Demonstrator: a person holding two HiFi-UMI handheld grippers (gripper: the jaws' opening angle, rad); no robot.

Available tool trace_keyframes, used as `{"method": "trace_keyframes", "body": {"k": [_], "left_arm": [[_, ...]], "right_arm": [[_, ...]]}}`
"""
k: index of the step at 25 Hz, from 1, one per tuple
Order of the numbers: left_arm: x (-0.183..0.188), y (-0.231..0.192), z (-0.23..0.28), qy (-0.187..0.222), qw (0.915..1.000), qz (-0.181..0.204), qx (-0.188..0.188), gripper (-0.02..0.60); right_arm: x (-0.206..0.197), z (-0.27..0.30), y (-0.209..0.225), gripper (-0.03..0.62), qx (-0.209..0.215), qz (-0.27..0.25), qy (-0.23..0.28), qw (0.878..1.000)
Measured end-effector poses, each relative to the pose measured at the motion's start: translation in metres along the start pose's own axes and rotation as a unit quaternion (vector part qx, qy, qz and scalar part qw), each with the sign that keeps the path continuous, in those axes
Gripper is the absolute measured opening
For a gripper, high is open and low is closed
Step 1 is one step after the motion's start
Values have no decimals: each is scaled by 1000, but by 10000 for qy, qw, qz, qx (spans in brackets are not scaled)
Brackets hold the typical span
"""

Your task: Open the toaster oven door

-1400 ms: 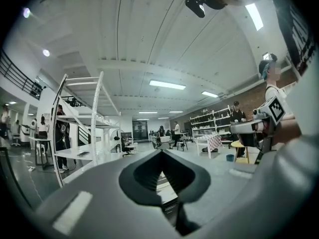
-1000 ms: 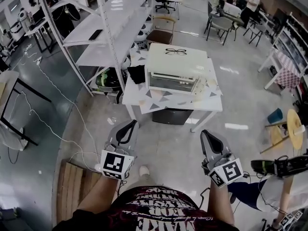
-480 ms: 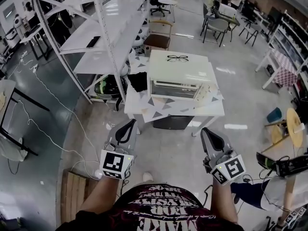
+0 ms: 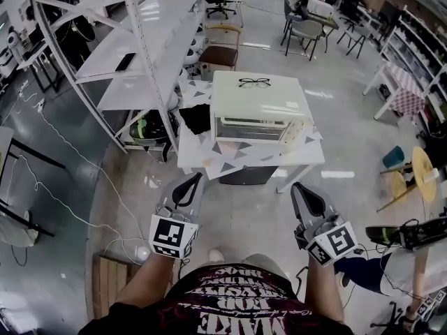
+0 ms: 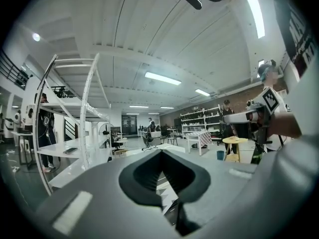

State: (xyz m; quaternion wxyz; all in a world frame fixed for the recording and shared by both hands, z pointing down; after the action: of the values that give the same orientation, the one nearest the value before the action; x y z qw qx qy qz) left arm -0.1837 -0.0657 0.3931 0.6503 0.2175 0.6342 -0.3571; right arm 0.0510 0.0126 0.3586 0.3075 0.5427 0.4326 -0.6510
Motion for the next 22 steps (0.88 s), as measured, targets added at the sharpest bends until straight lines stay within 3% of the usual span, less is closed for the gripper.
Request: {"method": "trace_keyframes", "body": {"k": [8,22], "left_arm": [[-3,2,11,-127,9998,91,-154,0],[6,-13,39,-98,9999,28,107,0]], "right_arm": [[-7,-5,9,25,-190,158,-77,9997],[-9,34,38,26,118,169,95,9997]]}}
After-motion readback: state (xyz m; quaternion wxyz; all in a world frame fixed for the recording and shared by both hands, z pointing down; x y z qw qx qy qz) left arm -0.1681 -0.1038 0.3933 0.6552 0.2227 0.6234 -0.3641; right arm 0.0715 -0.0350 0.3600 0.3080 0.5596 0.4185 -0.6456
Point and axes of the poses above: the fingertips, and each gripper's own axes: z forward along the fingers, y to its right, x out of its top, the point moved 3 cm from there along -z, backward along the fingers, and after that the axes turned 14 degrees about -z, right-handed, at the moved point
